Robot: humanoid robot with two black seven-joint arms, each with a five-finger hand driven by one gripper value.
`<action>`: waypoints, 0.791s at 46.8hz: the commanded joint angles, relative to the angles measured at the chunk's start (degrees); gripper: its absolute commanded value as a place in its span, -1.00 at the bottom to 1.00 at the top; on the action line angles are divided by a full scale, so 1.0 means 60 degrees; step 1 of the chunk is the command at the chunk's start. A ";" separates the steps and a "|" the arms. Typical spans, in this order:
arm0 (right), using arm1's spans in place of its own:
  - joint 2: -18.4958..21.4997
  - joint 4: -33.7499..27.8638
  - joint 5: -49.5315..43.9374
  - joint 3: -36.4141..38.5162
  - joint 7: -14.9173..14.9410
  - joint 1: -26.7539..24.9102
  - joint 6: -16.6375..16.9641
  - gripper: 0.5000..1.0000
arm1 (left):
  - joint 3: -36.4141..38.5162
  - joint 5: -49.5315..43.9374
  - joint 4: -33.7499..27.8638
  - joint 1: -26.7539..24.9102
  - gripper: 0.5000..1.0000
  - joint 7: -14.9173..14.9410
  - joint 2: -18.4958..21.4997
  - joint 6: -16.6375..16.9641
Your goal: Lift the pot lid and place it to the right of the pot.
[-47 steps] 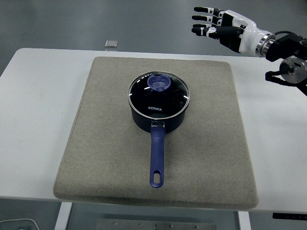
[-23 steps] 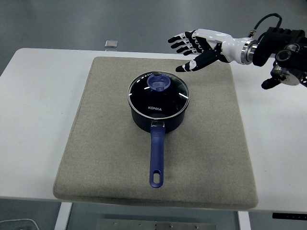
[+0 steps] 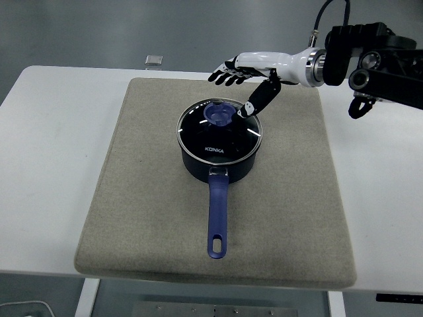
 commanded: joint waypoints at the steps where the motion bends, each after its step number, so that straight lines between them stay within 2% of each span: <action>1: 0.0221 -0.0003 -0.0284 -0.0204 -0.0001 0.0141 -0.0052 0.59 | 0.0001 0.0000 0.0000 0.0000 1.00 0.0000 0.0000 0.0000; 15: 0.0998 -0.0179 -0.0548 -0.0966 -0.0045 0.0361 -0.0345 0.58 | 0.0001 0.0000 0.0000 0.0000 1.00 0.0000 0.0000 0.0000; 31: 0.1013 -0.0237 -0.0665 -0.1039 -0.0059 0.0347 -0.0477 0.52 | 0.0001 0.0000 0.0000 0.0000 1.00 0.0000 0.0000 0.0000; 35: 0.1013 -0.0237 -0.0665 -0.1025 -0.0074 0.0347 -0.0477 0.46 | 0.0001 0.0000 0.0000 0.0000 1.00 0.0000 0.0000 0.0000; 37: 0.1013 -0.0237 -0.0665 -0.1025 -0.0059 0.0347 -0.0477 0.36 | -0.0013 0.0000 0.0000 0.0000 1.00 0.0000 0.0000 0.0000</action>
